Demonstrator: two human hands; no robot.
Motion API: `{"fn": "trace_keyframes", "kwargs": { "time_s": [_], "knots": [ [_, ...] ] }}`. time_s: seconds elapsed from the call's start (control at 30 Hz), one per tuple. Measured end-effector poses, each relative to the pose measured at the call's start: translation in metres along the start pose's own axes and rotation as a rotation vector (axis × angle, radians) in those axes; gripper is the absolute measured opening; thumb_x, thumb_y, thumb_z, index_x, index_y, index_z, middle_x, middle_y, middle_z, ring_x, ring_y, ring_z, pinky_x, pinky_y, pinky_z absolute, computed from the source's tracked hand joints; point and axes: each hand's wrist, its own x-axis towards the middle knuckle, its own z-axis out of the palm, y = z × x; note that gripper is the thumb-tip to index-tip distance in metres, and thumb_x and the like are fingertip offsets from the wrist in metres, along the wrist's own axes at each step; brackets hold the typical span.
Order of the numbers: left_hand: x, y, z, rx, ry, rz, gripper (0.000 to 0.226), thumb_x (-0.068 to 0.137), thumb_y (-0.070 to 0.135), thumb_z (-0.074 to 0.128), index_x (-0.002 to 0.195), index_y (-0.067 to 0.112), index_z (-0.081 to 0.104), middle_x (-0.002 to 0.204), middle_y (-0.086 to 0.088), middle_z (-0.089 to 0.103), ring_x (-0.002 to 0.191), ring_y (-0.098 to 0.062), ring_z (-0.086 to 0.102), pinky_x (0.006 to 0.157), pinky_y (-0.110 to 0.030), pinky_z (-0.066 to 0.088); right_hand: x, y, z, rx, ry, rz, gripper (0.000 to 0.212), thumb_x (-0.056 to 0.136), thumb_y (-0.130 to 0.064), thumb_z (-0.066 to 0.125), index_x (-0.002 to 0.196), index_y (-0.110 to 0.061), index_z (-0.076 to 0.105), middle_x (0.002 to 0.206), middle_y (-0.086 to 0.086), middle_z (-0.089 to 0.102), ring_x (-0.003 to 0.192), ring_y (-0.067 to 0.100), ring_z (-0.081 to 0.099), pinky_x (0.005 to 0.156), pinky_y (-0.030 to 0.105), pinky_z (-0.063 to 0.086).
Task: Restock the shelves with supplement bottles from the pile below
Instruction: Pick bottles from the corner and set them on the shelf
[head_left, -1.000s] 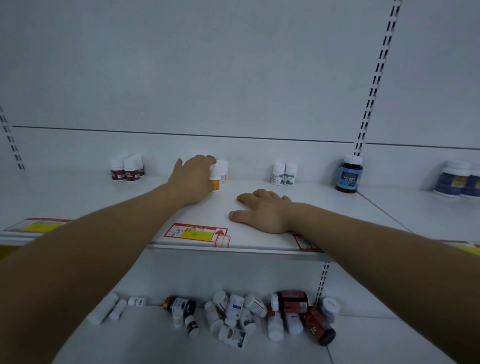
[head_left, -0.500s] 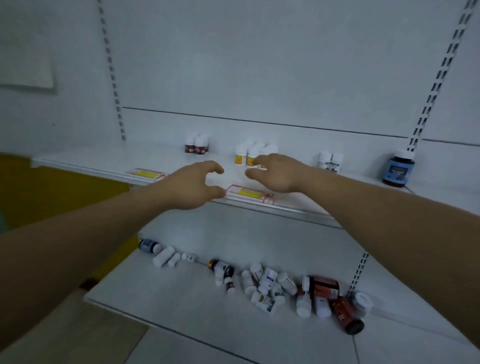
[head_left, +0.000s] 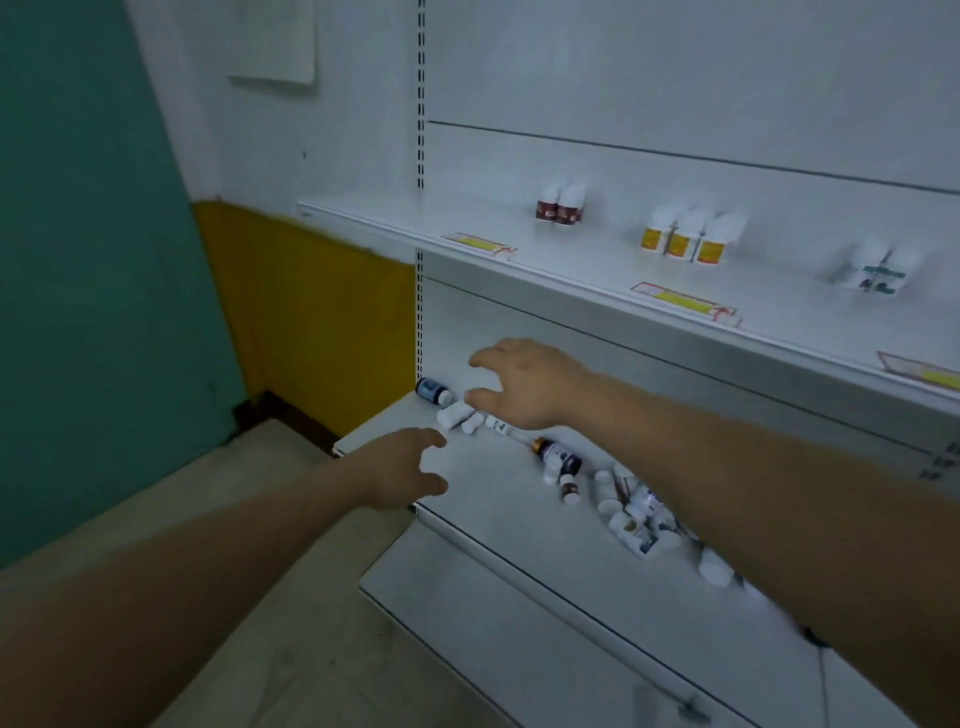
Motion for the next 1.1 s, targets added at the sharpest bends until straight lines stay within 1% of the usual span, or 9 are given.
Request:
{"fn": "trace_keyframes", "kwargs": {
  "time_s": [0.33,0.43,0.5,0.6,0.7,0.83,0.93,1.03,1.1],
  "knots": [
    [0.1,-0.131,-0.01,-0.069,-0.13,-0.02,0.064,0.092,0.034,0.058,0.146,0.017,0.028,0.152,-0.004,0.029,0.134,-0.018,0.034,0.107,-0.025,0.029,0.136,0.016,0.095,0.282,-0.135,0.357,0.053,0.093,-0.045,0.052,0.137,-0.017,0.044,0.137,0.011,0.046,0.12,0.027,0.048,0.098,0.037,0.042],
    [0.139,-0.16,-0.021,-0.076,-0.15,-0.035,0.064,0.092,0.033,0.058,0.146,0.016,0.027,0.15,-0.006,0.031,0.125,-0.018,0.043,0.098,-0.022,0.035,0.169,0.024,0.117,0.348,-0.145,0.418,0.057,0.093,-0.045,0.052,0.141,-0.016,0.039,0.141,0.011,0.044,0.125,0.027,0.045,0.097,0.033,0.039],
    [0.168,-0.174,-0.027,-0.091,-0.145,-0.04,0.064,0.092,0.031,0.058,0.146,0.015,0.028,0.146,-0.008,0.036,0.113,-0.018,0.051,0.09,-0.023,0.041,0.19,0.031,0.134,0.376,-0.153,0.424,0.058,0.093,-0.045,0.054,0.14,-0.013,0.041,0.133,0.01,0.049,0.117,0.025,0.049,0.088,0.029,0.039],
    [0.215,-0.188,-0.028,-0.059,-0.137,-0.046,0.066,0.092,0.032,0.058,0.147,0.015,0.026,0.148,-0.009,0.034,0.118,-0.022,0.049,0.093,-0.027,0.041,0.22,0.045,0.163,0.39,-0.153,0.43,0.056,0.09,-0.043,0.058,0.131,-0.008,0.048,0.119,0.01,0.056,0.098,0.022,0.052,0.075,0.024,0.032],
    [0.268,-0.2,-0.021,0.017,-0.118,-0.036,0.066,0.093,0.031,0.056,0.148,0.013,0.023,0.151,-0.01,0.03,0.13,-0.025,0.04,0.101,-0.03,0.037,0.251,0.058,0.197,0.407,-0.179,0.428,0.059,0.09,-0.043,0.058,0.137,-0.009,0.044,0.132,0.013,0.052,0.116,0.028,0.052,0.084,0.026,0.037],
    [0.342,-0.214,-0.002,0.127,-0.021,-0.043,0.062,0.096,0.024,0.052,0.148,0.012,0.022,0.152,-0.012,0.028,0.137,-0.027,0.031,0.112,-0.035,0.03,0.297,0.077,0.244,0.312,-0.249,0.39,0.065,0.095,-0.044,0.05,0.148,-0.012,0.031,0.149,0.013,0.035,0.133,0.028,0.038,0.107,0.033,0.032],
    [0.392,-0.223,0.015,0.192,0.065,-0.026,0.065,0.095,0.019,0.053,0.15,0.015,0.018,0.156,-0.01,0.017,0.143,-0.027,0.017,0.117,-0.04,0.021,0.326,0.088,0.276,0.163,-0.236,0.397,0.065,0.096,-0.05,0.041,0.149,-0.016,0.023,0.146,0.013,0.036,0.133,0.03,0.035,0.106,0.04,0.033],
    [0.435,-0.228,0.029,0.211,0.146,0.004,0.07,0.093,0.011,0.052,0.151,0.017,0.013,0.158,-0.007,0.013,0.144,-0.026,0.013,0.116,-0.042,0.021,0.342,0.093,0.304,-0.067,-0.256,0.359,0.071,0.093,-0.059,0.036,0.151,-0.025,0.013,0.145,0.013,0.035,0.131,0.032,0.031,0.103,0.044,0.031],
    [0.457,-0.231,0.038,0.242,0.153,0.022,0.075,0.093,0.005,0.047,0.152,0.022,0.003,0.16,-0.003,0.003,0.146,-0.026,0.004,0.116,-0.045,0.02,0.344,0.093,0.319,-0.177,-0.309,0.3,0.072,0.091,-0.064,0.034,0.151,-0.029,0.015,0.147,0.012,0.033,0.133,0.033,0.028,0.104,0.045,0.028]
  ]
}}
